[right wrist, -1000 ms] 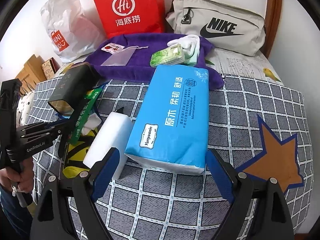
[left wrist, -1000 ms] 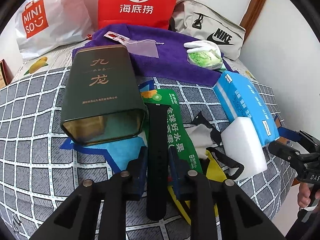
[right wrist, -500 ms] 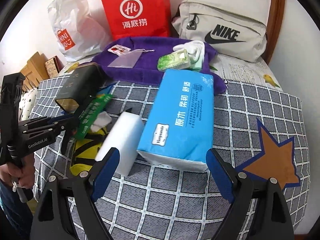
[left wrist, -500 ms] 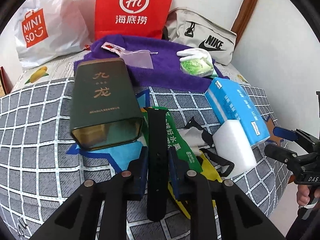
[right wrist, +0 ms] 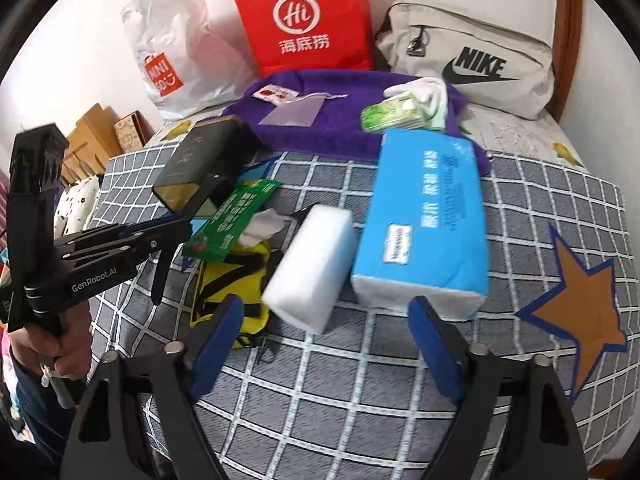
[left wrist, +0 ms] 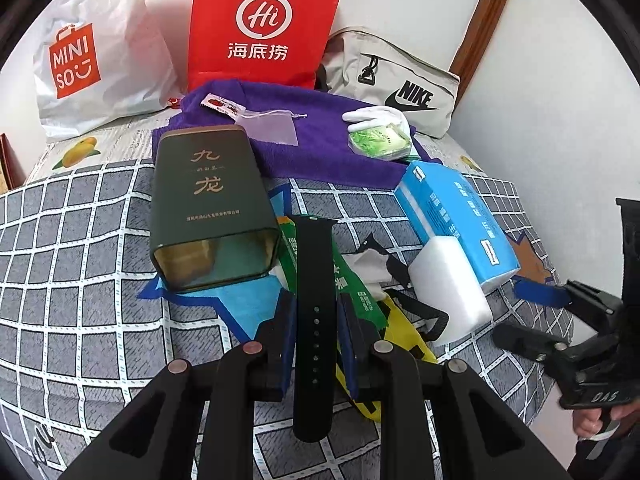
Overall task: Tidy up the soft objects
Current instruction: 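Grasp the white sponge block with the right tool while the left tool lifts the strap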
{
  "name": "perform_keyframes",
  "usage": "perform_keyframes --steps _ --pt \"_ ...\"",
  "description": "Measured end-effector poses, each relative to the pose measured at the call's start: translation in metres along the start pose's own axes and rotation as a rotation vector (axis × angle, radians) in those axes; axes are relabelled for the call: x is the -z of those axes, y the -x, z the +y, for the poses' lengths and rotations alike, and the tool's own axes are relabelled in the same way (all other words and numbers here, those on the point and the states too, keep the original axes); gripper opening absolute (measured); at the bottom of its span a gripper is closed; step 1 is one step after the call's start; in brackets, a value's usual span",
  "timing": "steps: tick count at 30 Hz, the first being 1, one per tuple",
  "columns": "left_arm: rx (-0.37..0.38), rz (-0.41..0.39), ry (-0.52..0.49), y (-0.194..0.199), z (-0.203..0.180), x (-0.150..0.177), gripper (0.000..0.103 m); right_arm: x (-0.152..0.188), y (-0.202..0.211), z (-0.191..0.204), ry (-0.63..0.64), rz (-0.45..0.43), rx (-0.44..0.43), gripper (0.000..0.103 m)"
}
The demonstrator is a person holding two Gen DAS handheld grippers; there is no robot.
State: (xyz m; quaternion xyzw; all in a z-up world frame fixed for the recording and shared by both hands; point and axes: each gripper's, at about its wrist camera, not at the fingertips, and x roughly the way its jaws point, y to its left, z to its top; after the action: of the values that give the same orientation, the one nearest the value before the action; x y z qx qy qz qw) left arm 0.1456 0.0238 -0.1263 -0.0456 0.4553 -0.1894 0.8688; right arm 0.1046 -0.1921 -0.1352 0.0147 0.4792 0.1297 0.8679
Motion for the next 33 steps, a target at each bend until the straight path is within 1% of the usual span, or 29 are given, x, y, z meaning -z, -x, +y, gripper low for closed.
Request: perform_keyframes --steps 2,6,9,11,12,14,18,21,23,28,33 --pt "0.007 0.000 0.001 0.000 0.000 0.001 0.019 0.002 -0.006 0.003 -0.006 0.005 -0.003 0.073" --pt "0.012 0.006 0.007 -0.002 0.002 0.003 0.019 0.004 -0.018 0.009 -0.019 0.023 -0.013 0.068" --pt "0.018 0.005 0.020 -0.002 0.005 0.005 0.019 0.003 -0.025 0.014 -0.011 0.027 -0.011 0.061" --pt "0.017 0.005 0.027 -0.002 0.007 0.005 0.019 0.003 -0.030 0.016 -0.010 0.029 -0.005 0.052" --pt "0.017 0.006 0.028 -0.002 0.008 0.005 0.019 0.003 -0.032 0.016 -0.012 0.034 -0.001 0.050" --pt "0.017 0.007 0.027 -0.002 0.008 0.006 0.019 0.003 -0.035 0.014 -0.018 0.043 0.005 0.036" --pt "0.013 0.008 0.023 -0.002 0.006 0.007 0.019 0.007 -0.024 0.007 -0.032 0.005 -0.001 0.035" --pt "0.009 0.009 0.020 -0.002 0.004 0.008 0.019 0.011 -0.014 0.004 -0.013 -0.003 0.012 0.035" --pt "0.005 0.010 0.020 -0.002 0.003 0.009 0.019 0.016 -0.006 0.002 0.000 0.002 0.009 0.034" --pt "-0.003 0.008 0.020 0.001 0.000 0.011 0.019 0.034 0.001 0.003 0.050 0.035 0.020 0.034" --pt "-0.013 0.011 0.026 0.002 0.001 0.012 0.019 0.041 -0.006 -0.004 0.024 0.057 0.017 0.035"
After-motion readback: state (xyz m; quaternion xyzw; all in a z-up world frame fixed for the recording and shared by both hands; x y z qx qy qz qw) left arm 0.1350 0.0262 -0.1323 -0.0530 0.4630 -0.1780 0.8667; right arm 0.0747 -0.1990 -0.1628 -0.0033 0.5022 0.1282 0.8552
